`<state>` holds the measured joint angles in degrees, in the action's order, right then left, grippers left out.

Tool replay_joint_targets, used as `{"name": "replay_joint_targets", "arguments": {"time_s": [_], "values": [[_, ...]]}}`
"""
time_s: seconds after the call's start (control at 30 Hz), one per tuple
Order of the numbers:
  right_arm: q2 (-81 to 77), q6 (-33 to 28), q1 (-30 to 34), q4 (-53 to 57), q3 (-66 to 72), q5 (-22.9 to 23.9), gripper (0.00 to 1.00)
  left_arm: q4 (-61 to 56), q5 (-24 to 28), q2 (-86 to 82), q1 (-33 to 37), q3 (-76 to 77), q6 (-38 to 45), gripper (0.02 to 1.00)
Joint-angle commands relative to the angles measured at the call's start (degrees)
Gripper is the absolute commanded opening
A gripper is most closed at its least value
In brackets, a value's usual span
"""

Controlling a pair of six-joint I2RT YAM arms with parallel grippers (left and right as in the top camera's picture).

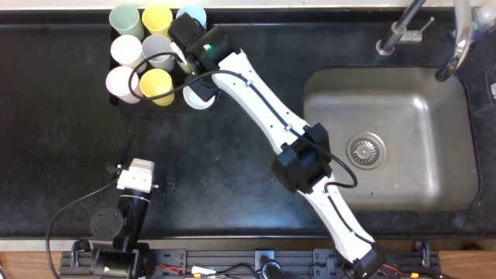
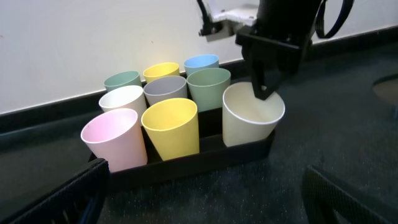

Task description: Store Cups

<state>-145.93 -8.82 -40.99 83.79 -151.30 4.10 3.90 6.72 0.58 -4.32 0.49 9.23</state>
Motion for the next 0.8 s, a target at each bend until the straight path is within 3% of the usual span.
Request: {"name": "replay_joint_targets", "arguments": {"time_s": [0.03, 0.13, 0.17, 0.2, 0.37, 0.5, 0.67, 0.8], "values": [[-0.26, -0.22, -0.24, -0.09, -1.75, 0.44, 0.042, 0.28, 0.57, -0.42, 0.11, -0.02, 0.81, 0.998], [-0.26, -0.2, -0.24, -0.09, -1.75, 0.44, 0.088, 0.28, 0.57, -0.42, 0.11, -0.02, 0.81, 0.998], [-0.26, -0.2, -0.24, -0.09, -1.75, 0.44, 0.24, 0.28, 0.57, -0.42, 0.11, -0.02, 0.81, 0.998], [-0.26, -0.2, -0.24, -0.09, -1.75, 0.44, 0.586, 0.28, 0.57, -0.42, 0.11, -0.02, 0.81, 0.998], [-0.26, -0.2, -0.24, -0.09, -1.75, 0.46, 0.978, 0.28, 0.57, -0.42, 0.11, -0.02, 0.81, 0.998], [-0.26, -0.22, -0.24, -0.37, -1.75, 0.81, 0.998, 0.28, 0.57, -0.42, 0.11, -0.02, 0.81, 0.998], [0.7, -0.13, 0.26, -1.7, -3.67, 5.73, 0.998, 0.28, 0.57, -0.42, 0.11, -0.02, 0.81, 0.998], [2.73, 0.7, 2.03, -1.9, -8.28, 6.49, 0.998, 0.28, 0.57, -0.42, 0.11, -0.02, 0.81, 1.0]]}}
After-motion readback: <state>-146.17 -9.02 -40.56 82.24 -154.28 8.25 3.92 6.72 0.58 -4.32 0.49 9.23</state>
